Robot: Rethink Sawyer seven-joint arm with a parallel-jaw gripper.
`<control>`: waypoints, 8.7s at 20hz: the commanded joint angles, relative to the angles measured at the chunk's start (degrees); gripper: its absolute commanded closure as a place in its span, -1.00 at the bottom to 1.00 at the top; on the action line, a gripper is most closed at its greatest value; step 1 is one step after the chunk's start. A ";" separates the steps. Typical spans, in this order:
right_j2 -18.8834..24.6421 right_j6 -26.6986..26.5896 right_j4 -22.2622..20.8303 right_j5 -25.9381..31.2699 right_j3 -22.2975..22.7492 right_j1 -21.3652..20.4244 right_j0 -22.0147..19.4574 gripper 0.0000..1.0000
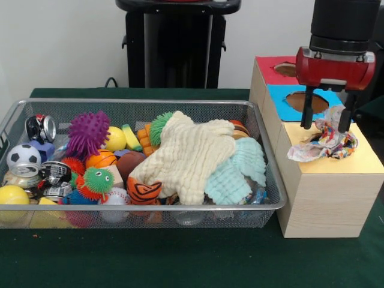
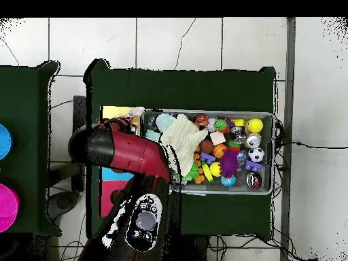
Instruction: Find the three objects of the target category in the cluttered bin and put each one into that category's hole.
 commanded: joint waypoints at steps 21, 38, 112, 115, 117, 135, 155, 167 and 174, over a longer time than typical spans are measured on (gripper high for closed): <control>-0.85 10.75 -2.20 8.38 1.47 -3.88 2.43 1.00; 0.99 8.60 -3.28 -1.48 2.09 -0.29 -0.02 1.00; 14.44 10.46 -0.94 -15.50 4.21 15.94 -4.29 1.00; 14.66 10.45 -0.99 -16.08 3.79 15.99 -4.26 1.00; 14.97 10.18 -1.08 -15.59 3.82 15.00 -4.58 1.00; 7.29 7.74 -3.26 -2.01 5.15 -1.27 -1.98 1.00; 2.04 2.15 -12.64 7.93 6.53 -12.92 -4.99 1.00; 7.36 -1.29 -17.98 6.87 10.25 -16.32 -11.56 -1.00; 9.68 -0.66 -20.58 3.45 12.45 -17.17 -13.87 -1.00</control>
